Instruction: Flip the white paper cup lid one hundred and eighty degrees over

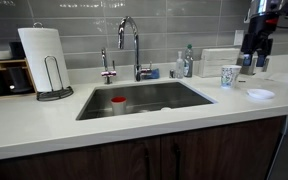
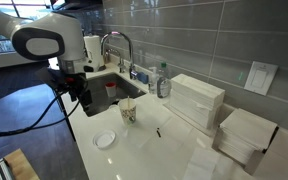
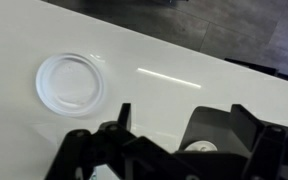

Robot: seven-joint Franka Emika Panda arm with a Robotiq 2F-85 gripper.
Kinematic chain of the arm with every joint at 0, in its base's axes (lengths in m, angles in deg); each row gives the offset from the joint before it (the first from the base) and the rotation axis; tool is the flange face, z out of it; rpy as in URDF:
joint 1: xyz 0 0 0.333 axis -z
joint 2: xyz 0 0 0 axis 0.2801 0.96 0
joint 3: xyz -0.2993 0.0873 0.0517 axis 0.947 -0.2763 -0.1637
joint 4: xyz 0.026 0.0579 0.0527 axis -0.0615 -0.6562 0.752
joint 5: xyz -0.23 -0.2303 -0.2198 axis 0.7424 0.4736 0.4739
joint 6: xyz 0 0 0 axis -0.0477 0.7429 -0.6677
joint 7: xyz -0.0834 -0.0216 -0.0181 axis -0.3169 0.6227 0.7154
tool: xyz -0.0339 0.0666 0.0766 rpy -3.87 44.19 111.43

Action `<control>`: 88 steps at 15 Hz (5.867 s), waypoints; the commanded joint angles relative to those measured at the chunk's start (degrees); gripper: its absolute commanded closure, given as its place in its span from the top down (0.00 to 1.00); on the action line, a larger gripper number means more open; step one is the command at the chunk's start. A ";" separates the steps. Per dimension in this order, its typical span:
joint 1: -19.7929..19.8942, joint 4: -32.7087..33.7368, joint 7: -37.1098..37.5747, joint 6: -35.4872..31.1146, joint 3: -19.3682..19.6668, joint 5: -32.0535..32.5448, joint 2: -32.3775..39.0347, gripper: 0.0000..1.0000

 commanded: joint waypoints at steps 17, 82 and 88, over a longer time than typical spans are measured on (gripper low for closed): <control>6.72 -3.87 -0.59 -8.93 5.23 9.17 0.68 1.00; 8.63 5.63 -11.12 -16.68 6.95 5.71 26.98 1.00; 9.21 7.00 -12.00 -15.96 7.39 4.32 27.71 0.50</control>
